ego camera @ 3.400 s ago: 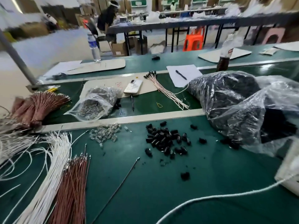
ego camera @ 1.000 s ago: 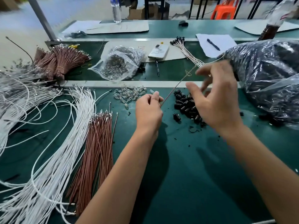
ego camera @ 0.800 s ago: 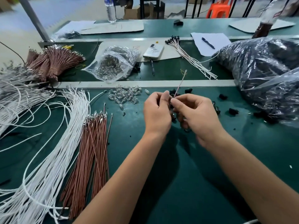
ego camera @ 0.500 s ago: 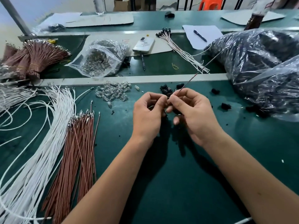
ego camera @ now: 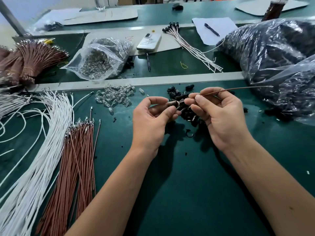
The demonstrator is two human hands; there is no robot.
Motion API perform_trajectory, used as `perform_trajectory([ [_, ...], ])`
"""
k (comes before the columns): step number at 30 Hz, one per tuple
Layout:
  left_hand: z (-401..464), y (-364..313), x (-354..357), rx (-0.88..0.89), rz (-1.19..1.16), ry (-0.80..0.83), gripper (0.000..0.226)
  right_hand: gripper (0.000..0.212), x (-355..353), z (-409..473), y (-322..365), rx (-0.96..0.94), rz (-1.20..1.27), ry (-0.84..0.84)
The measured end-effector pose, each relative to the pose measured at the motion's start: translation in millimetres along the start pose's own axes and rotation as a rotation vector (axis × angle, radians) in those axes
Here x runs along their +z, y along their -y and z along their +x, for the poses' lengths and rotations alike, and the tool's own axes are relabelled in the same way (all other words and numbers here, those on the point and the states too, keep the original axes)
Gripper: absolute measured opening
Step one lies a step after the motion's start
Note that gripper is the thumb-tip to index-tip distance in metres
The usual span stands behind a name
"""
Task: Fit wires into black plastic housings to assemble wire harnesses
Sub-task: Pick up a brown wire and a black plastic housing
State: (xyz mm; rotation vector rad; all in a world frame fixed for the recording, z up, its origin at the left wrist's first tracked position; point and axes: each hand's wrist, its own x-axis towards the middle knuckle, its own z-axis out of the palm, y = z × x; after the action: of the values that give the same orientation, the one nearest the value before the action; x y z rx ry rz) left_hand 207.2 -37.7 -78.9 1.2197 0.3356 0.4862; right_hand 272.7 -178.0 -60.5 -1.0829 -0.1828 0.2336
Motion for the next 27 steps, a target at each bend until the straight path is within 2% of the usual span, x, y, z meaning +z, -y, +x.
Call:
perform_trajectory([
  [6,-1,-1,0,0.018,-0.011,0.032,0.013,0.015,2,-2,1,0.029,0.025,0.003],
  [14,-3,-7,2,-0.046,-0.013,0.046,0.007,0.013,2,-3,4,0.064,0.09,0.002],
  [27,-4,-11,0,-0.088,-0.022,0.098,0.005,0.014,2,-5,3,0.031,0.003,-0.024],
])
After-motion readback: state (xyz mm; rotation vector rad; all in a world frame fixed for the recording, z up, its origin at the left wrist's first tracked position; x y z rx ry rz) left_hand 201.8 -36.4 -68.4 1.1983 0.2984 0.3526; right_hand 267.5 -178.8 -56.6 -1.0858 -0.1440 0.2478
